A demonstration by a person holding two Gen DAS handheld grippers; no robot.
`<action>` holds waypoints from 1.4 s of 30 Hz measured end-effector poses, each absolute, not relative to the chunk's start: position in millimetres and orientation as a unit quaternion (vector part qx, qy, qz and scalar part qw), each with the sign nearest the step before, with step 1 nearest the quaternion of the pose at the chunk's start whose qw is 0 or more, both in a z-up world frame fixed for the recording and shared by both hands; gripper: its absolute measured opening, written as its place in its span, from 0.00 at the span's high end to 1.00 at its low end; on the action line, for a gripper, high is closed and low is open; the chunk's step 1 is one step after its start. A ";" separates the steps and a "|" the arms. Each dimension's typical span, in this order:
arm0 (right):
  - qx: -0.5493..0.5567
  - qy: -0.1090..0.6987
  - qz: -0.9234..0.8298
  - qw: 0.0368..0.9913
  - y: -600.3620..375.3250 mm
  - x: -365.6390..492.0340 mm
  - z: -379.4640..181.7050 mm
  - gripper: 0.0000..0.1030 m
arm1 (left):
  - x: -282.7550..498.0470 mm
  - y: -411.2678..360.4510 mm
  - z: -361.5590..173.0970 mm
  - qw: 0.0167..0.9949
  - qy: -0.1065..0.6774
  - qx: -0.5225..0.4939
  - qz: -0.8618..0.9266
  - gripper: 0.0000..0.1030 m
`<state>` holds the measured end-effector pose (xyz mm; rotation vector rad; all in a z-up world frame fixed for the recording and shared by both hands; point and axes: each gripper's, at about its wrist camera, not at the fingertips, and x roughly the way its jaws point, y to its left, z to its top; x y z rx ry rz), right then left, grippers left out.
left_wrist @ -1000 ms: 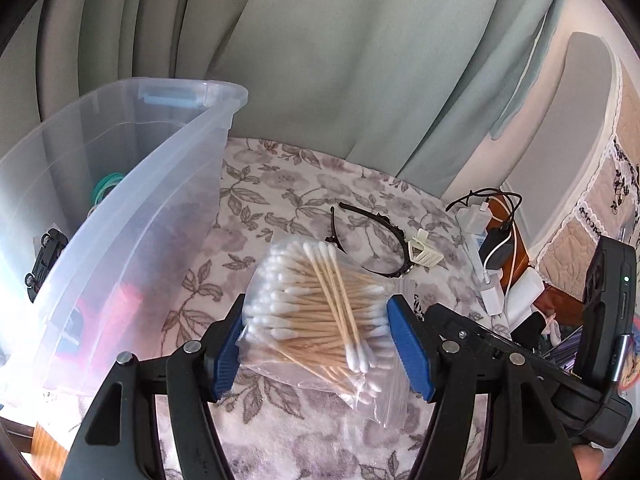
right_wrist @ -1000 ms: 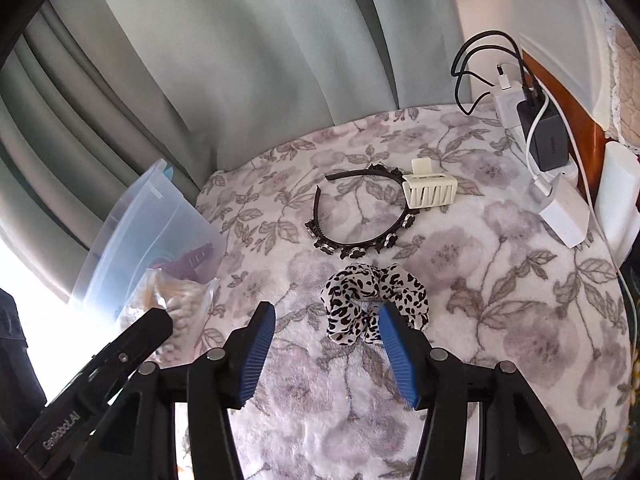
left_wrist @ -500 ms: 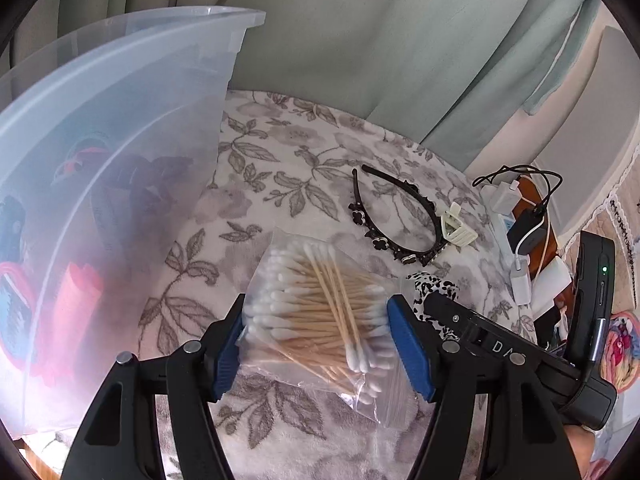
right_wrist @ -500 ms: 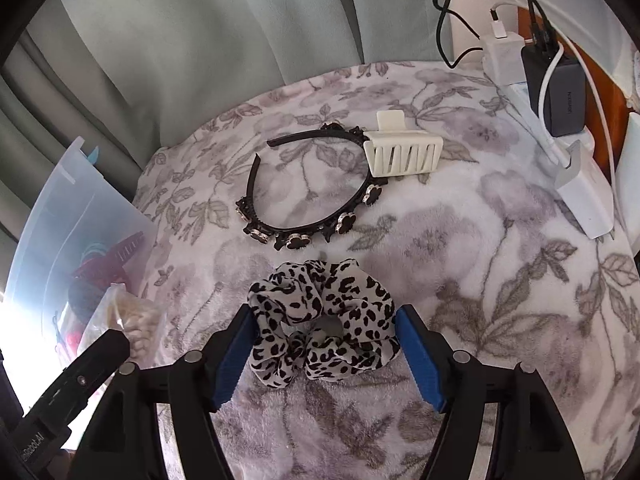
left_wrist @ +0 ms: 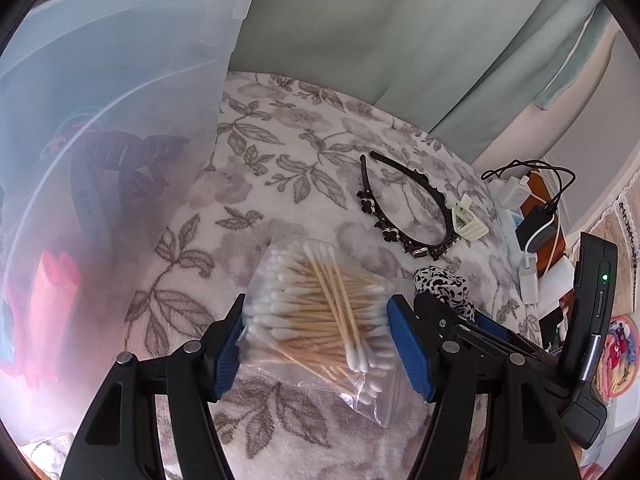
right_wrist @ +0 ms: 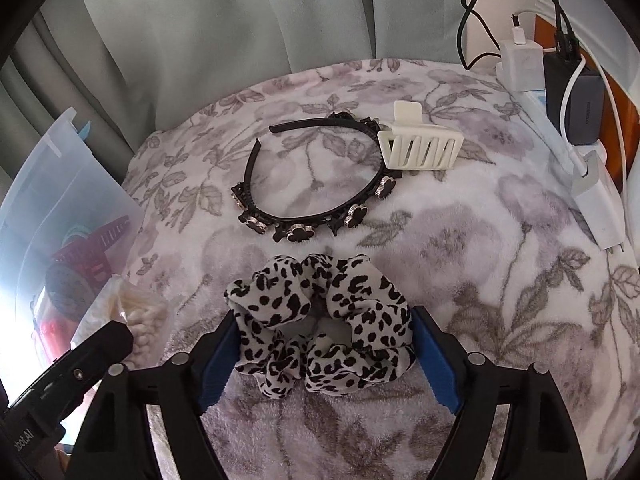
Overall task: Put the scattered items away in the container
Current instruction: 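Lift swab bag with left tool while right tool lifts scrunchie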
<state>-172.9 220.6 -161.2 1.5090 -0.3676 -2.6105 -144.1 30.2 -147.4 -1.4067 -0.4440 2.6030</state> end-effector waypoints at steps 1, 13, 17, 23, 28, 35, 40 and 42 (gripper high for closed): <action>0.497 -0.131 -0.856 0.051 222.9 -172.1 -160.4 0.20 | -143.3 30.0 -145.2 0.075 -0.148 -0.467 0.869 0.33; 0.502 -0.176 -0.845 0.060 235.2 -149.6 -150.2 0.68 | -122.5 36.6 -105.8 0.089 -0.146 -0.436 0.883 0.33; 0.492 -0.195 -0.846 0.065 239.8 -135.9 -138.7 0.72 | -108.6 39.2 -87.1 0.094 -0.140 -0.419 0.892 0.33; 0.464 -0.209 -0.858 0.071 246.1 -109.9 -109.4 0.72 | -83.9 44.6 -62.6 0.106 -0.135 -0.397 0.902 0.33; 0.427 -0.217 -0.874 0.076 252.9 -84.7 -75.9 0.72 | -60.2 50.2 -38.7 0.116 -0.127 -0.372 0.912 0.33; 0.372 -0.219 -0.898 0.083 259.0 -51.8 -28.2 0.72 | -31.9 53.4 -9.4 0.133 -0.124 -0.339 0.923 0.33; 0.333 -0.222 -0.912 0.088 261.0 -31.2 3.0 0.72 | -18.5 59.3 7.8 0.142 -0.115 -0.320 0.930 0.33; 0.319 -0.221 -0.917 0.090 260.9 -23.6 14.7 0.72 | -10.3 60.9 16.3 0.151 -0.116 -0.305 0.933 0.33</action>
